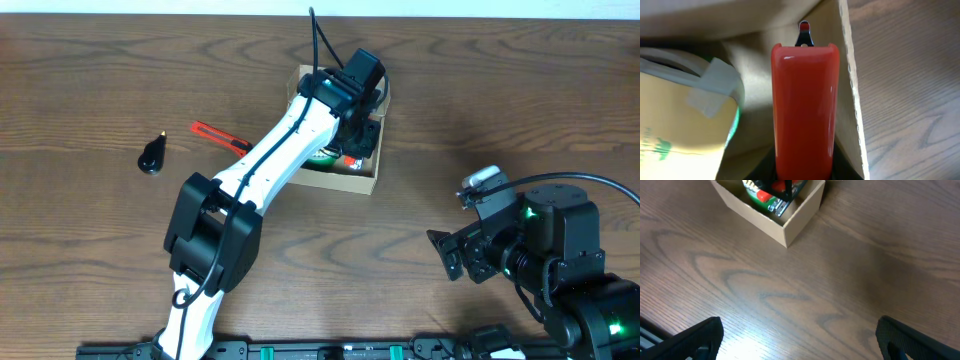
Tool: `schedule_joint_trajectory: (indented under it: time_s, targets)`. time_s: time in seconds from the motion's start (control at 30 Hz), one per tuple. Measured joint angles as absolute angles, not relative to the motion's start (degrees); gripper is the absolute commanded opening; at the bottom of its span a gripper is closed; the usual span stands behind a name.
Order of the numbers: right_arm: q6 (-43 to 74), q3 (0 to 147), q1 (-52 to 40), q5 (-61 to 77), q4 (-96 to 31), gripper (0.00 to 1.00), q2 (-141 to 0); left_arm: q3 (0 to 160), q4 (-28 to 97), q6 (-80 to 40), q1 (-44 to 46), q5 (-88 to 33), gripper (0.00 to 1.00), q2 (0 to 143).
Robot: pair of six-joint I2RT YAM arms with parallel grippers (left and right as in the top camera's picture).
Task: Pack container
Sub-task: 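Carry the red stapler with the left gripper and lower it into the box, then open the left gripper, move to the black tape measure and grasp it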
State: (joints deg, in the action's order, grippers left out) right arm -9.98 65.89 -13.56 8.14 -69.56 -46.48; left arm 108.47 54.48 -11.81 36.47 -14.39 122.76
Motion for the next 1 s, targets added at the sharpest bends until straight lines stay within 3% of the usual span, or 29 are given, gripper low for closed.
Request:
schedule_joint_trajectory:
  time_s: [0.13, 0.2, 0.3, 0.43, 0.53, 0.77, 1.0]
  targets:
    - [-10.0, 65.9, -13.6, 8.1, -69.6, 0.99, -46.5, 108.5, 54.6, -11.9, 36.9, -14.6, 0.07, 123.0]
    - [-10.0, 65.9, -13.6, 8.1, -69.6, 0.99, -46.5, 108.5, 54.4, -12.0, 37.1, -14.6, 0.14, 123.2]
    - [-10.0, 65.9, -13.6, 8.1, -69.6, 0.99, -46.5, 108.5, 53.6, -11.8, 37.1, -14.6, 0.36, 123.5]
    - [-10.0, 65.9, -13.6, 8.1, -69.6, 0.99, -46.5, 108.5, 52.4, -12.3, 37.1, -14.6, 0.54, 123.6]
    - [-10.0, 65.9, -13.6, 8.1, -69.6, 0.99, -46.5, 108.5, 51.4, -12.4, 37.1, -14.6, 0.62, 123.6]
    - [-10.0, 65.9, -13.6, 8.1, -69.6, 0.99, -46.5, 108.6, 50.4, -13.8, 37.1, -14.6, 0.62, 123.6]
    - [-10.0, 65.9, -13.6, 8.1, -69.6, 0.99, -46.5, 116.2, 58.3, -15.0, 36.6, -12.8, 0.62, 123.5]
